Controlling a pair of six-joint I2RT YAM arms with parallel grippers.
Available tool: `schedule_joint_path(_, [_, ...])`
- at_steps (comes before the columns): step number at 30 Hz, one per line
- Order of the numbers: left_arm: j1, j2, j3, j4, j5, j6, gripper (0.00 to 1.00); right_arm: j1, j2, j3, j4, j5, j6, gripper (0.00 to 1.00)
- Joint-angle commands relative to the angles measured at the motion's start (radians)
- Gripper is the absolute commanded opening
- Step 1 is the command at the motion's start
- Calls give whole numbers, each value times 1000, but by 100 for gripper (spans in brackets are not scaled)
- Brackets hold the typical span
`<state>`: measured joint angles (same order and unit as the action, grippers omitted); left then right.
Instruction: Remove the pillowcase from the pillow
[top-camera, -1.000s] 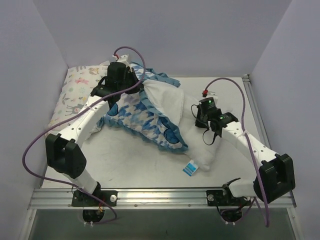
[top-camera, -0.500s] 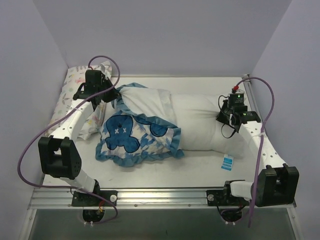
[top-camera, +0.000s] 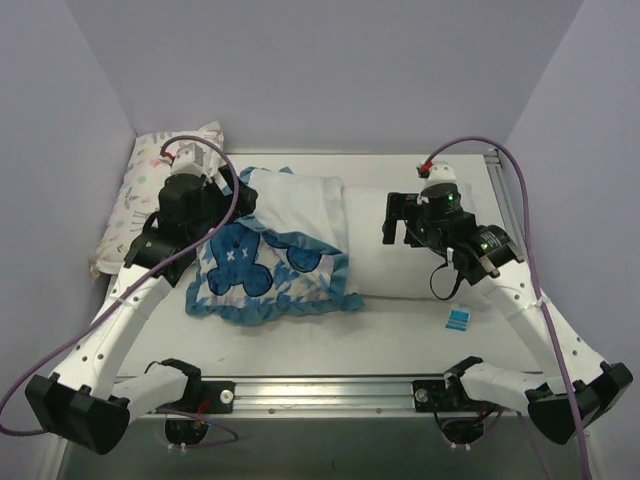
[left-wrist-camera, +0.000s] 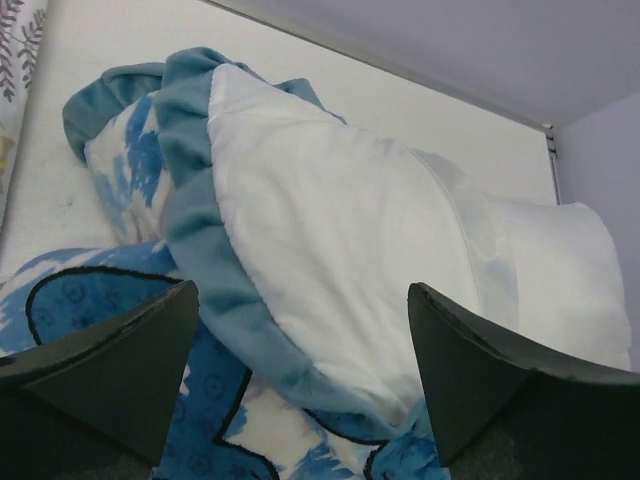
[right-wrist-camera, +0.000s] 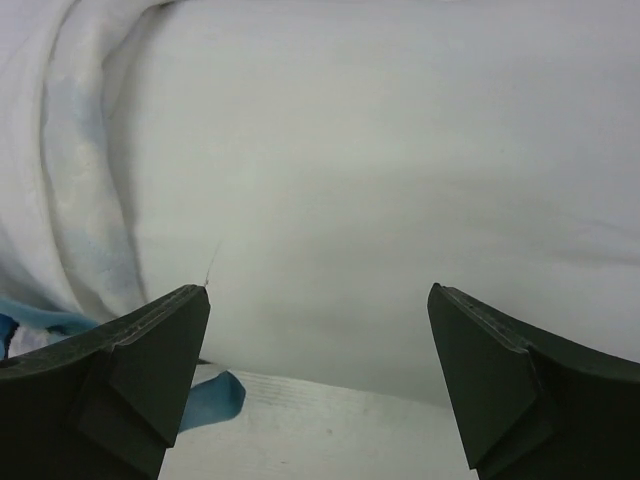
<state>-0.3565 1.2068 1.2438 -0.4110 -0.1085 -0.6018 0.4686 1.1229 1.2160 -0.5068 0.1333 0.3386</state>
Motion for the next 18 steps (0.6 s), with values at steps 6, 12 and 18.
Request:
schedule_joint_path(6, [-45,-256,-392,32,-14,-110,94,104,153,-79,34,-58,-85,100])
schedule_joint_path(12, [-93,-308,-618,159,96,-144,97,100,337,-139,139,-100,-84,100])
schedule_joint_path(18, [-95,-268,-693,287,109,-154,97,76,425,-108,160,-124,-41,45])
